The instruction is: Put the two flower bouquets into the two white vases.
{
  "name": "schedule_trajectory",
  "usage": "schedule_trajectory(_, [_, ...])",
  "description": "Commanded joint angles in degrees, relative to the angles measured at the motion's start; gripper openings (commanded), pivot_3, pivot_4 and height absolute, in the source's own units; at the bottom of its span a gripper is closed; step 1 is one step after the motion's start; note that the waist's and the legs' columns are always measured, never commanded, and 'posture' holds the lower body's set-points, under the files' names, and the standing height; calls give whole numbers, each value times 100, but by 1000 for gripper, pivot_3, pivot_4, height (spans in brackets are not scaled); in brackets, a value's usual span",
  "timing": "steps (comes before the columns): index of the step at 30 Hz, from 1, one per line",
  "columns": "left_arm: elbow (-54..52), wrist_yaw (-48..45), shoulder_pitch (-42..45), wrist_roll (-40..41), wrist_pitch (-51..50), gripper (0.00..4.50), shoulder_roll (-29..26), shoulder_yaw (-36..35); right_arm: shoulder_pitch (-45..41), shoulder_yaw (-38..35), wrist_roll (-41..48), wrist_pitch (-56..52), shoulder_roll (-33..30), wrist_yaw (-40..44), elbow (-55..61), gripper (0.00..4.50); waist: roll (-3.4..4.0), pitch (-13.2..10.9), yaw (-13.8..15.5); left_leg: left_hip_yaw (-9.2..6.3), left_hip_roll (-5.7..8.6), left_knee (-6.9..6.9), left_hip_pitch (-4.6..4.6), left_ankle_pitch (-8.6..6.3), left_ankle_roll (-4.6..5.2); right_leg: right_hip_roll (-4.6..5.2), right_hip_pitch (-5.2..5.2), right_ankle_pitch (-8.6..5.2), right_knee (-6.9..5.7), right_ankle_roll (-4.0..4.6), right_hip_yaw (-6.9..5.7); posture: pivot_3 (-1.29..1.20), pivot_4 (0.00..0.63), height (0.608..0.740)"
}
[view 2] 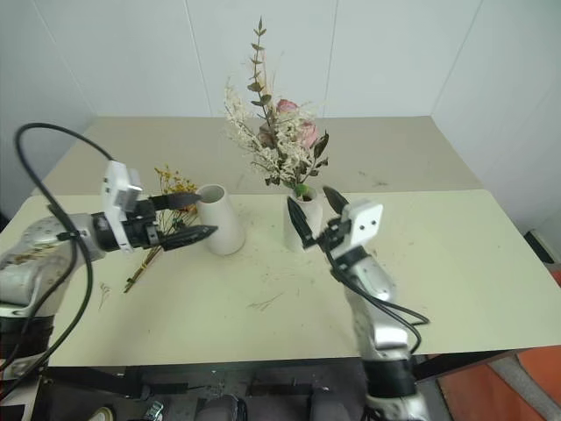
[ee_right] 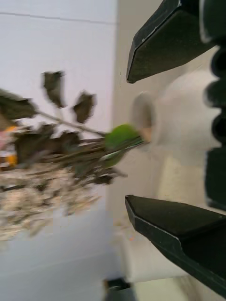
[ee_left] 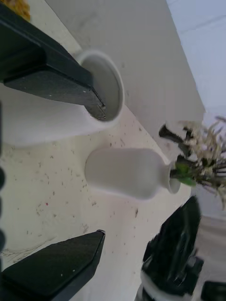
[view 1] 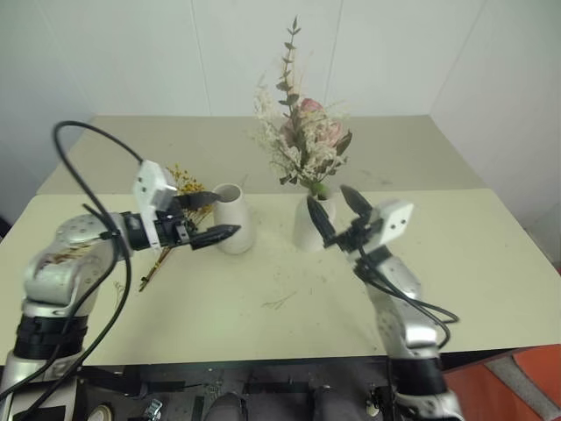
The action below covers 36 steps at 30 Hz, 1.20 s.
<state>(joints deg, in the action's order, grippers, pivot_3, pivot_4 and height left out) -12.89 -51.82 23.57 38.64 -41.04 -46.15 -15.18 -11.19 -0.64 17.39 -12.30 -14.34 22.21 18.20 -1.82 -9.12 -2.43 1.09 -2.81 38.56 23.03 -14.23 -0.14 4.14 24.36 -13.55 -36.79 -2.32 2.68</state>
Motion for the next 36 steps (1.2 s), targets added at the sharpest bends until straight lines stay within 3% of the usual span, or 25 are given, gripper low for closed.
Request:
schedule_trajectory(1, [-654,388,-519,294,-647,4500,-352,-688,159,-195,728,-1815,-664,-43,1399,4477,0,-3,-41,2,0,0,-3,0,0,0,0,0,-2,0,2,0,150,740])
schedule_trajectory(5, [-1039,1214,-964,150,-1732,4500,-846,-1010,54,-406,1747,-4015,-2062,263,2412,4477,-5,-13,2,2,-2,-2,-31,0,0,-6,-15,-4,-19,8,6,0,150,740])
schedule_trajectory(8, [-880,1541,-843,190,-2537,4500,-1142,-867,-575,-830,3172,-5250,-2262,155,2448,4477,-18,-21,30,-11,-5,-2,-48,1,0,-17,-31,-13,-15,9,-1,0,150,740])
schedule_trajectory(11, [-478,2013,-387,-211,-2974,4500,-1233,-201,-1261,-795,3601,-5892,-2165,-227,2413,4477,-19,-21,56,-18,-3,-2,-50,1,0,-20,-33,-14,-16,8,0,0,150,740])
schedule_trajectory(16, [486,2474,560,-641,-3402,4500,-772,634,-1952,-751,3984,-6587,-1702,-872,2171,4477,-21,-22,130,-23,0,-10,-22,0,0,-24,-11,-9,-2,17,-2,0,150,740])
schedule_trajectory(23, [1608,2256,1366,-1239,-3064,4500,-666,1571,-2321,-834,4424,-7180,-1280,-1358,2045,4477,-22,-23,159,-29,2,-11,24,0,0,-16,22,-8,4,18,-18,0,150,740])
schedule_trajectory(30, [2427,1835,1890,-1699,-2471,4500,-201,2248,-2316,-841,4659,-7357,-1080,-1609,2093,4477,-22,-23,161,-34,3,-1,21,1,1,-16,17,-7,-9,18,-23,0,150,740])
schedule_trajectory(33, [2777,1663,2009,-1898,-2189,3918,-102,2374,-2305,-835,4721,-7363,-1082,-1672,2118,4500,-22,-23,162,-36,4,7,19,1,1,-16,15,-7,-17,19,-23,0,150,740])
schedule_trajectory(36, [3168,1616,2195,-2141,-1953,2952,36,2464,-2249,-808,4797,-7336,-1123,-1725,2147,4500,-22,-23,158,-37,3,7,18,1,1,-16,13,-7,-17,18,-23,0,150,740])
